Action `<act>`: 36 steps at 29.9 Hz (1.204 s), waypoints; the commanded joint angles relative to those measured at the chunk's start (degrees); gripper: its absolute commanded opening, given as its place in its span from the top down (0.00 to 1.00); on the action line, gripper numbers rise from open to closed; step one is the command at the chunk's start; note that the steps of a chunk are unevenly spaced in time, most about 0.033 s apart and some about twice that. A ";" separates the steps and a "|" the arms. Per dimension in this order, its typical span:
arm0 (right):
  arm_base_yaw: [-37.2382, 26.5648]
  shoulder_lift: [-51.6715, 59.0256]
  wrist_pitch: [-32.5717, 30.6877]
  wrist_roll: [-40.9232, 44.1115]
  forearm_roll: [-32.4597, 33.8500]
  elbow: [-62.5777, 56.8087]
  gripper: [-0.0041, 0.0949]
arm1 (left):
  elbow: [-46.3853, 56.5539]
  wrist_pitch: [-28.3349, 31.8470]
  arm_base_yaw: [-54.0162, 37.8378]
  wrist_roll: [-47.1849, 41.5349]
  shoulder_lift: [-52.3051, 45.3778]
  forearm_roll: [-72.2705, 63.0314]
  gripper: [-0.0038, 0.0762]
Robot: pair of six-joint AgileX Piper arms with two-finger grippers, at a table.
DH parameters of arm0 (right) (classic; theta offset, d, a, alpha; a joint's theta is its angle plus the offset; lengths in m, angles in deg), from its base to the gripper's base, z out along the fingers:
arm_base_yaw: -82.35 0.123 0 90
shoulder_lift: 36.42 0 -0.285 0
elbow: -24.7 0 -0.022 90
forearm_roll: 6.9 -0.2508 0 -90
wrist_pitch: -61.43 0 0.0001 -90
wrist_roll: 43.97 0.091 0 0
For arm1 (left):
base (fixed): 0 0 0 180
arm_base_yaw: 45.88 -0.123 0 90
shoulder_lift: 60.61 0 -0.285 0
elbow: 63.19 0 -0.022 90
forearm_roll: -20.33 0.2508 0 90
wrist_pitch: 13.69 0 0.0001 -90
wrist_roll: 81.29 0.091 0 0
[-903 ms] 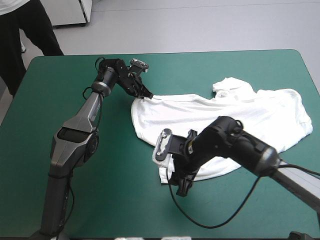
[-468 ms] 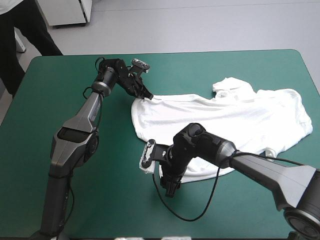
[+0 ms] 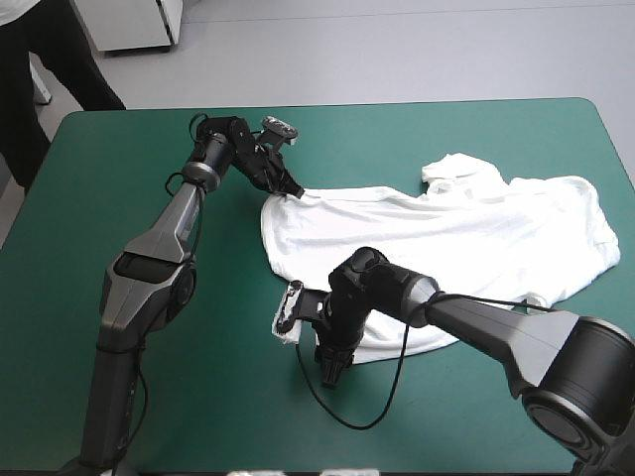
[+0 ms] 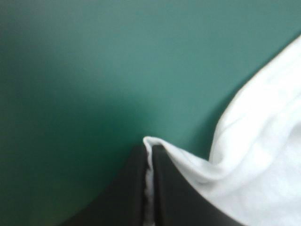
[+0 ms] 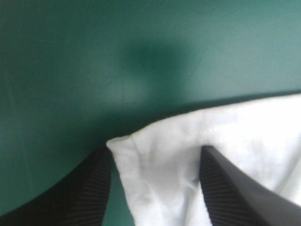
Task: Fold the cloth
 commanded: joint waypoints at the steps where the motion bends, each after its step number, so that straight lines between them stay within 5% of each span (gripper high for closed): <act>1: 0.15 -1.16 0.19 1.17 -1.45 0.43 0.66 | 0.28 -2.16 0.91 -0.15 -0.83 -0.92 0.96; 4: 0.15 -2.94 -0.22 3.32 -2.22 0.43 0.95 | 0.28 -2.10 0.91 -0.15 -0.83 -1.13 0.96; 5: 0.15 -3.38 -0.36 4.20 -2.32 0.43 0.97 | 0.28 -2.10 0.91 -0.15 -0.83 -1.27 0.96; 14: 0.15 -0.24 -2.24 14.55 0.15 0.43 0.97 | 0.28 -6.32 0.80 -1.68 -5.05 -0.88 0.96; 25: 0.15 22.85 -11.09 28.59 14.55 1.47 0.97 | 0.48 -6.32 0.80 -4.75 -24.81 -0.63 0.96; 36: 0.15 37.17 -19.22 33.80 20.20 21.80 0.97 | 0.96 -6.22 0.80 -11.22 -43.78 -1.73 0.96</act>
